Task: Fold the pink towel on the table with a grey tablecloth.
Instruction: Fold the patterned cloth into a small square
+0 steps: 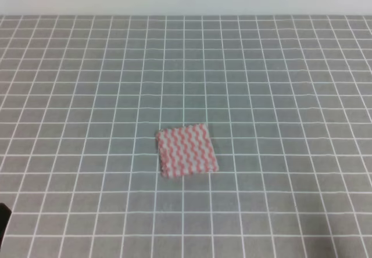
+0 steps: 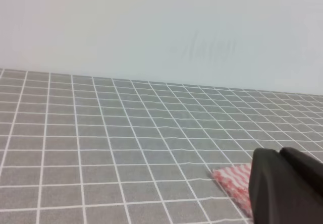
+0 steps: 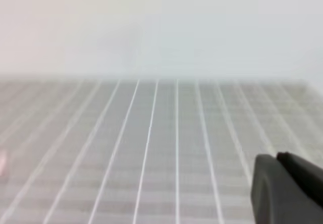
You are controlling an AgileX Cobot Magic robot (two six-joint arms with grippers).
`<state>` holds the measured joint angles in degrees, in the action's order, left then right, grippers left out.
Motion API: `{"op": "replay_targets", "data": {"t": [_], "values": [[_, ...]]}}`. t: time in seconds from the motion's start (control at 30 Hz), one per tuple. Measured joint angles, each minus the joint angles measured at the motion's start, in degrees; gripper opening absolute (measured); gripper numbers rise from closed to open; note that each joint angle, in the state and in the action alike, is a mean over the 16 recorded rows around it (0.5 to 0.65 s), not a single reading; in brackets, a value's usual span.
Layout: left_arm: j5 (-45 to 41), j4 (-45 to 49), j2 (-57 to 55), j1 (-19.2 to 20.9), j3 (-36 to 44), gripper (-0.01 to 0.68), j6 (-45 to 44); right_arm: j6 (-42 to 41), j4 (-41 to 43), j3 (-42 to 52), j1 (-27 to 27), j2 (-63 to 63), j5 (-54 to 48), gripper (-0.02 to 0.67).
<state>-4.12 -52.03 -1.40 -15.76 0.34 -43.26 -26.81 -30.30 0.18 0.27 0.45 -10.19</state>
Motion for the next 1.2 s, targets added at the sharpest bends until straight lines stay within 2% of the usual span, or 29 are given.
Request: {"op": "replay_targets", "data": {"t": [0.37,0.83,0.97,1.2], "values": [[0.35,-0.05,-0.47,-0.01,0.57,-0.003,-0.04,-0.07,-0.77,0.42,-1.16,-1.81,-8.04,-0.016],[0.03,0.29,-0.53,-0.01,0.43,-0.003,-0.12,-0.08,-1.95,0.33,-1.16,-1.69,-9.02,-0.016],[-0.46,6.33,-0.58,0.2,0.57,-0.003,3.39,-0.08,-1.95,0.33,-1.16,-1.69,-9.02,-0.016],[-4.03,23.99,-0.11,2.88,0.78,-0.002,16.8,-0.09,-2.0,0.33,-1.16,-1.75,-9.02,-0.016]]}}
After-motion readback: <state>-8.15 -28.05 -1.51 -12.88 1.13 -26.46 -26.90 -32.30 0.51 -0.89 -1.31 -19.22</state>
